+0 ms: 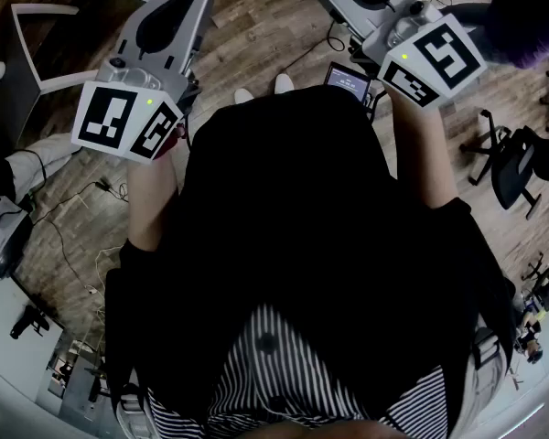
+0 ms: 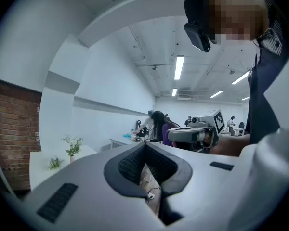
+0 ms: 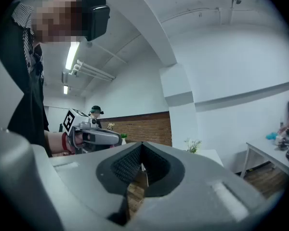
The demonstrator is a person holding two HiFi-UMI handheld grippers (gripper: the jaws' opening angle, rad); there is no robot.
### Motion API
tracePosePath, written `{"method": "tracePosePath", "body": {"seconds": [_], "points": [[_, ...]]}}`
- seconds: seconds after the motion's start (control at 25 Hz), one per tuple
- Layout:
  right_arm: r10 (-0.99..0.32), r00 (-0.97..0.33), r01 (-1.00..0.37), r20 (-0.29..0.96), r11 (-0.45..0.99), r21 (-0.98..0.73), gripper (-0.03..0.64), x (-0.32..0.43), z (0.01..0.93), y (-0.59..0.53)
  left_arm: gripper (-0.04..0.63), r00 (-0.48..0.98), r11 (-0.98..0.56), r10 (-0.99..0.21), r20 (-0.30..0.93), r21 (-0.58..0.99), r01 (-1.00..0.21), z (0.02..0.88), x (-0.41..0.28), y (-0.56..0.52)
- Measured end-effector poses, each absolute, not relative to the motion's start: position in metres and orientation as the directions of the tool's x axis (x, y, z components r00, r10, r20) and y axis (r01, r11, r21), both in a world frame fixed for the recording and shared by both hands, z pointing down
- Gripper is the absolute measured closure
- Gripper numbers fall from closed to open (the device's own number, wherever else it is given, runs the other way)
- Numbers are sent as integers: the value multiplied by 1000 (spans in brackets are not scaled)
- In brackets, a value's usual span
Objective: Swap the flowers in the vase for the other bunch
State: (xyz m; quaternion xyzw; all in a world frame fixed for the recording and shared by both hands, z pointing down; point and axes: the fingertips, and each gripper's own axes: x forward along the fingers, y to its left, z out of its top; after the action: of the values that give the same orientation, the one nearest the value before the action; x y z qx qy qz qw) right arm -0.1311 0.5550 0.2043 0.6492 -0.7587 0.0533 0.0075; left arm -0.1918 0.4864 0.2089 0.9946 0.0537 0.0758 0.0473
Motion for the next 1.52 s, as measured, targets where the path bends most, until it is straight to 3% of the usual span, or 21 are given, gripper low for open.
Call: {"method": "tracePosePath", "body": {"seconds": [0.28, 0.48, 0.84, 1.52], "points": [[-982, -164, -984, 95, 156, -86, 615, -146, 204, 561, 589, 987, -989, 97, 130, 127, 81, 207, -200, 490], [-981, -172, -981, 90, 163, -107, 615, -145, 206, 566, 589, 972, -983, 162, 172, 112, 144, 218, -202, 507], [-974, -215, -970, 71, 205, -134, 614, -141, 208, 563, 589, 986, -981, 114, 122, 173, 92, 215, -198, 495], [-960, -280, -938, 21, 268, -219, 614, -100, 222, 555, 589, 986, -985, 75, 147, 163, 50, 223, -165, 491]]}}
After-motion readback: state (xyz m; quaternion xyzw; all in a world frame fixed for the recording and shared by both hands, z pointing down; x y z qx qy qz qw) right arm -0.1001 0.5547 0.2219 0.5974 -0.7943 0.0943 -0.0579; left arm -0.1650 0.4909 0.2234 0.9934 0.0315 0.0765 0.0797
